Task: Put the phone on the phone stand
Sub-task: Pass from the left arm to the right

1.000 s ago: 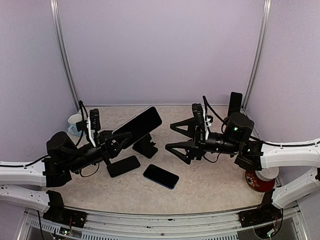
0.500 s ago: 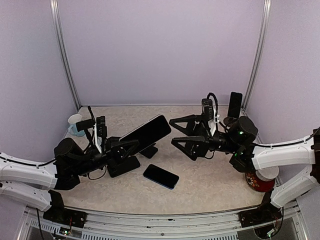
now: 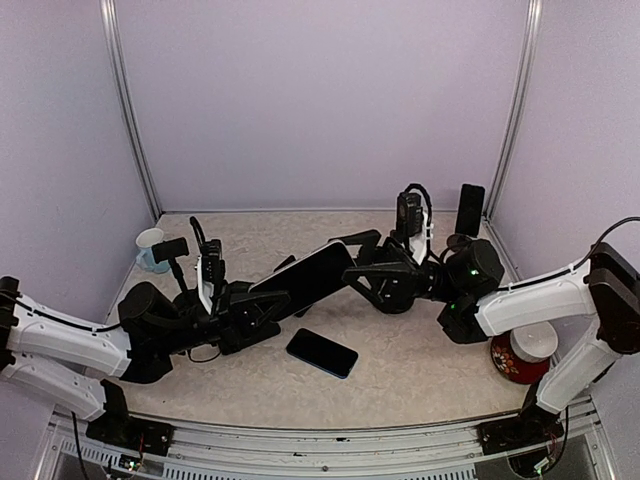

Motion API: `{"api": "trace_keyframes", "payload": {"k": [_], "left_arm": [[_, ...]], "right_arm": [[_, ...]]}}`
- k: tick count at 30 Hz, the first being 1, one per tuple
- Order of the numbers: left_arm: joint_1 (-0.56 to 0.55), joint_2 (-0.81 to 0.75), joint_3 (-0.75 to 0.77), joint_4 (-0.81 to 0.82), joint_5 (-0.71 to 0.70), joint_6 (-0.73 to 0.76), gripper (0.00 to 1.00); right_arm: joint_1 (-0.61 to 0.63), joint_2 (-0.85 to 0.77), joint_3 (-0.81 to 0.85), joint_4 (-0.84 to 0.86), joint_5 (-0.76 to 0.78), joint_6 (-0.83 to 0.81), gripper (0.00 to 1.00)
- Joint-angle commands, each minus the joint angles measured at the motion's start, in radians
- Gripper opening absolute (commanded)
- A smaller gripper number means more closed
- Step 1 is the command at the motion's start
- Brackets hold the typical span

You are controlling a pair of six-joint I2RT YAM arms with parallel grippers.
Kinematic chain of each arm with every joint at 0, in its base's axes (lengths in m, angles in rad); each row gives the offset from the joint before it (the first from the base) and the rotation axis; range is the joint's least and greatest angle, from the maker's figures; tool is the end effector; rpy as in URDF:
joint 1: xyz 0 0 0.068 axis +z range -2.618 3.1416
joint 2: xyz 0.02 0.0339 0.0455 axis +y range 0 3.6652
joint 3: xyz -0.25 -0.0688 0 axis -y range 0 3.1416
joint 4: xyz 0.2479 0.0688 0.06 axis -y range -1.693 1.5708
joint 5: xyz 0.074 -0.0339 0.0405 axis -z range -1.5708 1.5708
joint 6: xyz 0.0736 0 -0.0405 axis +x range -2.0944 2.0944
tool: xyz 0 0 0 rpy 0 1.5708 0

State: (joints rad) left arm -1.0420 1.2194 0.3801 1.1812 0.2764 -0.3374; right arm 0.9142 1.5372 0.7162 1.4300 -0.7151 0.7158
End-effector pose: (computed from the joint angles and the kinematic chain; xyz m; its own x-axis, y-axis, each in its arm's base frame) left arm 0.1242 -0.2524 0.2524 -0.1583 -0.3603 -0.9193 0.9622 0.1527 -0.2255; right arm 0.1637 0.2914 0.2969 -0.3444 0.3648 -0.8651 -0.9281 -0.2710 0.2552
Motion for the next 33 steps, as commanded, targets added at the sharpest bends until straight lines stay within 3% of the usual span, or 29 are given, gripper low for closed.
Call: {"api": "trace_keyframes", "payload": {"k": [1,21,27,33], "left_arm": [[-0.015,0.025,0.035,0.121,-0.032,-0.016,0.00],[-0.046,0.100,0.063,0.135,-0.110,0.008,0.00],[-0.050,0.105,0.061,0.135,-0.145,0.011,0.00],[-0.060,0.124,0.067,0.135,-0.155,0.013,0.00]], "right_arm": [[-0.005,0.017,0.025,0.095,0.000,0.023,0.78],[-0.003,0.076,0.052,0.164,-0.022,0.080,0.62],[-0.001,0.086,0.056,0.189,-0.026,0.093,0.50],[-0.001,0.092,0.058,0.197,-0.017,0.095,0.22]]}}
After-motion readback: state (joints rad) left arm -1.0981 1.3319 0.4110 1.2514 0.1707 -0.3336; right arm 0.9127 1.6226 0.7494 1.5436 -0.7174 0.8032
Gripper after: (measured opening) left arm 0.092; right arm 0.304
